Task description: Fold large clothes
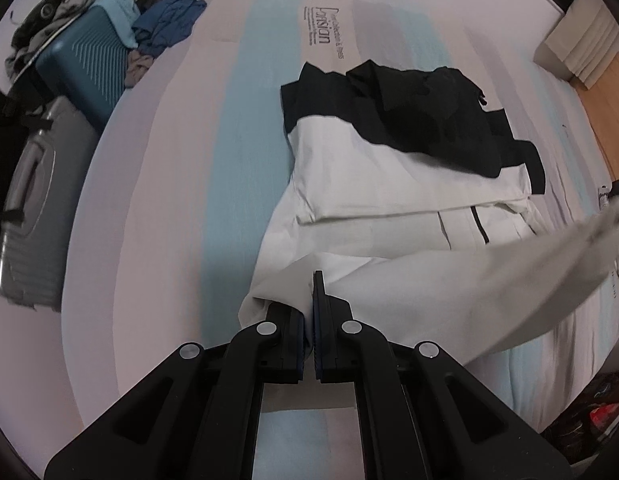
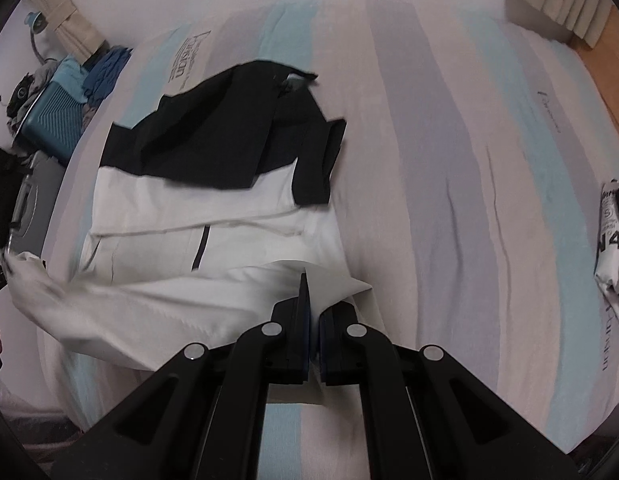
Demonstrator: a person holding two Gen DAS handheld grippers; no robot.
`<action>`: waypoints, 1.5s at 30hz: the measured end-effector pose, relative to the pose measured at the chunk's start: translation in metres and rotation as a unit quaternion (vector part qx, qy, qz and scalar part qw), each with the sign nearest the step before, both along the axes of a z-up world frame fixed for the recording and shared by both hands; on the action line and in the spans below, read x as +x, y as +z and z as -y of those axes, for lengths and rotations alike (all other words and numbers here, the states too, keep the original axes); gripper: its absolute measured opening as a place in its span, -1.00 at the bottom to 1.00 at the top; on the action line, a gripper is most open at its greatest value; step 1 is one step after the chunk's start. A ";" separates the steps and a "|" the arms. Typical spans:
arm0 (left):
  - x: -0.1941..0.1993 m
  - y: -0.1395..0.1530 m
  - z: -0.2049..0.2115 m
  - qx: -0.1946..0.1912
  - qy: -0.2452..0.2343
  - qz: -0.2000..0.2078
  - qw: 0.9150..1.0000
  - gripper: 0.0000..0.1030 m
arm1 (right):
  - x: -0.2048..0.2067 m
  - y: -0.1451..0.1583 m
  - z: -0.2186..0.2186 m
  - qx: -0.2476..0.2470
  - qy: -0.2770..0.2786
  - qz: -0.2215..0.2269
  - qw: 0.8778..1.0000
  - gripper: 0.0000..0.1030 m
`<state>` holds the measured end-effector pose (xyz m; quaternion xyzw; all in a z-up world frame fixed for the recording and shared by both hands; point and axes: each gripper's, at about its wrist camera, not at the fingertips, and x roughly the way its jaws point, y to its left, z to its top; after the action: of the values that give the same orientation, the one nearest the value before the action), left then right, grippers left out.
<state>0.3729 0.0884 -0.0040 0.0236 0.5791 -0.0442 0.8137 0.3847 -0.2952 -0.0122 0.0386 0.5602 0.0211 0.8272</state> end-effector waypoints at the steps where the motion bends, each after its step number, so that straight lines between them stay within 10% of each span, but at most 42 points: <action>1: 0.006 0.001 -0.001 0.000 -0.003 0.001 1.000 -0.97 | 0.006 0.003 0.000 -0.002 -0.003 0.003 1.000 -0.96; 30: 0.225 0.002 -0.008 -0.010 -0.033 0.004 0.999 -0.97 | 0.205 0.012 -0.006 -0.029 -0.046 0.011 0.998 -0.96; 45: 0.323 -0.090 0.001 0.013 -0.034 -0.043 0.998 -0.97 | 0.294 -0.078 -0.003 -0.044 -0.056 -0.044 0.997 -0.96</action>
<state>0.6963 0.0878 -0.0945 0.0517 0.6132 -0.0652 0.7855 0.6789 -0.2926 -0.0904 0.0339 0.5930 -0.0514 0.8029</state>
